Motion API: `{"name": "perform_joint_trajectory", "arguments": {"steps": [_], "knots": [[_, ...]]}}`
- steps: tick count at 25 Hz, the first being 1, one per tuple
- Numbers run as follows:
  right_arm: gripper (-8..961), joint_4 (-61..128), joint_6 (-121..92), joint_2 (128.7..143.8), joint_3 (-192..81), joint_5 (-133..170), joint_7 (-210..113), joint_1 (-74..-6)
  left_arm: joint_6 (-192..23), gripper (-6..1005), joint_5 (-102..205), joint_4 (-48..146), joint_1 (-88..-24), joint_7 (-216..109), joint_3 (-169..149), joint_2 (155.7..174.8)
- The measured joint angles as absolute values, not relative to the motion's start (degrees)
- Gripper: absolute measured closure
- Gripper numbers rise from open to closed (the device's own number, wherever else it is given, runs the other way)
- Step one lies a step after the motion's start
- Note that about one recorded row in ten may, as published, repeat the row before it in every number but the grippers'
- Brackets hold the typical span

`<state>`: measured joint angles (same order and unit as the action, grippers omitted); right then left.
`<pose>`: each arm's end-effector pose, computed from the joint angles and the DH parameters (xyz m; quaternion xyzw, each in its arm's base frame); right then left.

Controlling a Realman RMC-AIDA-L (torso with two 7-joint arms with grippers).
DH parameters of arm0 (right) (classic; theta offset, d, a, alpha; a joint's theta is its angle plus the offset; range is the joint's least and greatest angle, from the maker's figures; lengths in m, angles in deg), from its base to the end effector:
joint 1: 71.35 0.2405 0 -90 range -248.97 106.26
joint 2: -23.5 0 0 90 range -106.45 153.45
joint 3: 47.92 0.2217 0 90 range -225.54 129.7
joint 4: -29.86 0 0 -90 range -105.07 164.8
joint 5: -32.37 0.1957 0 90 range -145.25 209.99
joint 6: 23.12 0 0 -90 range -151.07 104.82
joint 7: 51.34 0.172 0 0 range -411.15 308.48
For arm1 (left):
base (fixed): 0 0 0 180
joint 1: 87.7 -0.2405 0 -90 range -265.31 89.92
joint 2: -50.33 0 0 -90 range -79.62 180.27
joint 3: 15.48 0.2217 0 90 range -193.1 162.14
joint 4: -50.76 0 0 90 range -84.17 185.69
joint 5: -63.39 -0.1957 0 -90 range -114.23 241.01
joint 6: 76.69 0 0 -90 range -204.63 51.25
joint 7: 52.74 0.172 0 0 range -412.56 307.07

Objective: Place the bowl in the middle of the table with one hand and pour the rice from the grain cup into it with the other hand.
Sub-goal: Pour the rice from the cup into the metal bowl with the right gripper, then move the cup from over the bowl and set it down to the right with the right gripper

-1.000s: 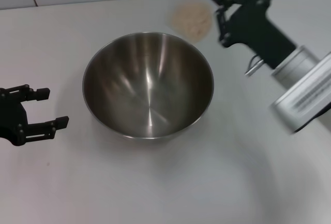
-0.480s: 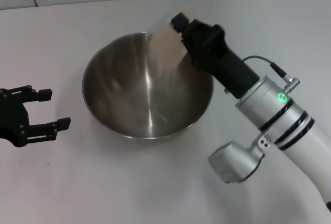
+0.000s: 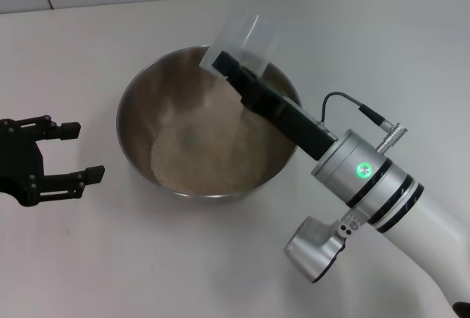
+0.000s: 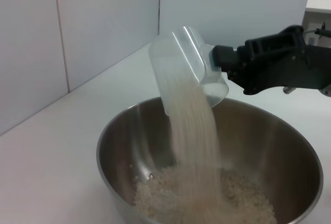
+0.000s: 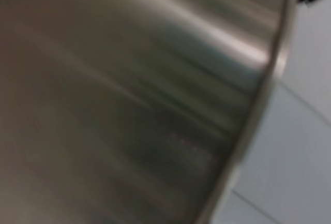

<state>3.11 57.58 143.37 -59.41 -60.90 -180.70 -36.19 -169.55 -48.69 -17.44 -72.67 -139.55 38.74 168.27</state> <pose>0.1551 0.2858 -0.0892 -0.4590 -0.6755 -0.1718 0.5509 -0.2251 0.2826 0.0392 -0.9687 -0.1362 -0.1303 0.1614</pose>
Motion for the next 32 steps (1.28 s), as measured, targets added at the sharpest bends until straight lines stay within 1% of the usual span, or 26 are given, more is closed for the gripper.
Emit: {"name": "perform_joint_trajectory", "arguments": {"steps": [8,10,13,15,16,17,20,21,22,25,26,27,29,32], "knots": [[950,3.17,56.58,143.37,-58.32,-63.38,-190.66,-36.21,-170.5,212,-49.1,-20.11,-71.91,-140.85,38.73,168.43],[951,2.62,56.78,143.36,-57.9,-63.31,-190.51,-36.31,-170.52,213,-49.11,-20.16,-71.66,-141.14,38.73,168.45],[951,-2.98,58.37,143.37,-52.48,-63.31,-182.68,-37.99,-170.53,209,-49.11,-20.2,-71.62,-141.15,38.72,168.45],[951,-7.82,59.55,143.3,-47.17,-64.24,-171.16,-40.24,-170.53,208,-49.11,-20.21,-71.6,-141.15,38.72,168.46],[951,-10.85,60.04,143.1,-43.44,-64.69,-158.07,-42.33,-170.55,208,-49.11,-20.22,-71.58,-141.16,38.73,168.47],[950,-10.85,60.04,143.1,-43.44,-64.69,-158.07,-42.33,-170.52,208,-49.11,-20.23,-71.35,-141.16,38.73,168.59],[950,-13.81,61.26,143.0,-38.24,-64.79,-138.19,-45.67,-170.47,208,-49.1,-20.22,-71.24,-141.16,38.73,168.61],[950,-13.8,62.99,142.84,-35.39,-64.86,-122.29,-47.6,-170.38,208,-49.1,-20.05,-70.99,-141.16,38.77,168.63],[950,-13.8,62.99,142.84,-35.39,-64.86,-122.29,-47.6,-170.34,208,-49.1,-20.05,-70.97,-141.16,38.77,168.63],[950,-9.03,63.82,142.71,-29.73,-64.87,-97.0,-49.82,-170.29,207,-49.1,-20.03,-70.9,-141.16,38.8,168.63],[950,-3.58,61.66,142.87,-26.23,-64.62,-82.99,-49.85,-170.24,207,-49.09,-19.92,-70.67,-141.16,38.82,168.63],[950,-3.58,61.66,142.87,-26.23,-64.62,-82.99,-49.85,-170.26,207,-49.09,-19.86,-70.58,-141.16,38.82,168.63],[950,2.33,56.97,142.96,-24.47,-64.36,-72.6,-48.48,-170.23,207,-49.09,-19.76,-70.47,-141.15,38.83,168.63],[951,10.45,46.24,142.93,-24.35,-64.69,-60.78,-44.57,-170.21,207,-49.09,-19.63,-70.39,-141.15,38.81,168.63]]}}
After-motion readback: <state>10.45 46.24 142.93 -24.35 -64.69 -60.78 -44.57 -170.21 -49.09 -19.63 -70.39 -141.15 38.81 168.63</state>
